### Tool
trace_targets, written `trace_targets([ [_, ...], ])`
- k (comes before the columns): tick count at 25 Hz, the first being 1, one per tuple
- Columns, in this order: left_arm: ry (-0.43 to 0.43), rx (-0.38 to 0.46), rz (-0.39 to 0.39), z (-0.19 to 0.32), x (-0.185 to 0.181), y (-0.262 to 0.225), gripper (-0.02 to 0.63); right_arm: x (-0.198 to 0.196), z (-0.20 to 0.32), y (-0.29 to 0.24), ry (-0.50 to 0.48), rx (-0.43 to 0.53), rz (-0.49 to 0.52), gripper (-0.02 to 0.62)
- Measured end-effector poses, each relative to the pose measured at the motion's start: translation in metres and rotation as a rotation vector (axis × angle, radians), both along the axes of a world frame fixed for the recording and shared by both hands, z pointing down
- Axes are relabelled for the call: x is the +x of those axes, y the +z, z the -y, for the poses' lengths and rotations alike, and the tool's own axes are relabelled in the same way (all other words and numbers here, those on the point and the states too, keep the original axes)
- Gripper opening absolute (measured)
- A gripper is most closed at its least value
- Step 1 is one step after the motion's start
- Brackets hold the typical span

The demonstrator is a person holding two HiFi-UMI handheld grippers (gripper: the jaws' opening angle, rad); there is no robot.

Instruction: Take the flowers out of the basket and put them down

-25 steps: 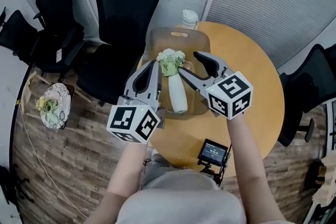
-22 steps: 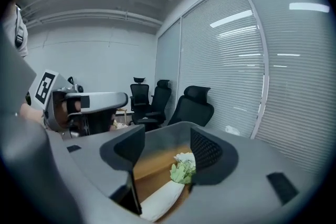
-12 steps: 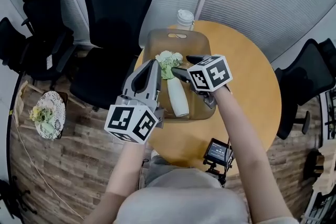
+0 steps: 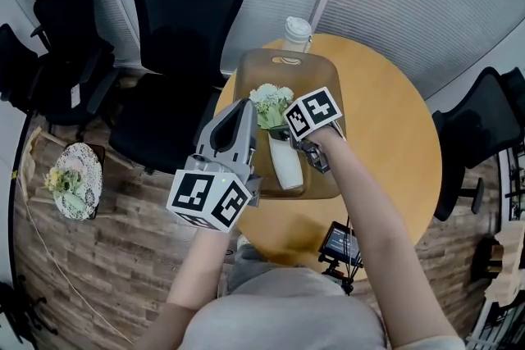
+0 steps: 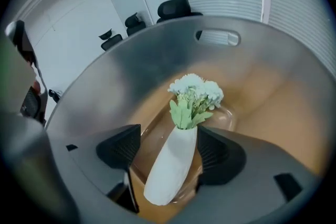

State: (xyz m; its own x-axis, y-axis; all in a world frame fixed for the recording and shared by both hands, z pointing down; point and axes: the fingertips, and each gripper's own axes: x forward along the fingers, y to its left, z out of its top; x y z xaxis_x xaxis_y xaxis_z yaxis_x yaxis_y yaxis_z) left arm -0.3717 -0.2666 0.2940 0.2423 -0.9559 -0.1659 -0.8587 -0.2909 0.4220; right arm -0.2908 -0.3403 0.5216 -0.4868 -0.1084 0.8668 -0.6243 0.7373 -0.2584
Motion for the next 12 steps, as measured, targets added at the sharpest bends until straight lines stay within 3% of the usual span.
trace_targets([
  [6,0.032,-0.004,0.007,0.007,0.002,0.001,0.005,0.008,-0.004,0.053,0.000,-0.098,-0.154,0.339],
  [12,0.042,-0.005,0.022,0.012,-0.002,0.001,0.005,0.016,-0.003,0.082,0.014,-0.155,-0.242,0.341],
])
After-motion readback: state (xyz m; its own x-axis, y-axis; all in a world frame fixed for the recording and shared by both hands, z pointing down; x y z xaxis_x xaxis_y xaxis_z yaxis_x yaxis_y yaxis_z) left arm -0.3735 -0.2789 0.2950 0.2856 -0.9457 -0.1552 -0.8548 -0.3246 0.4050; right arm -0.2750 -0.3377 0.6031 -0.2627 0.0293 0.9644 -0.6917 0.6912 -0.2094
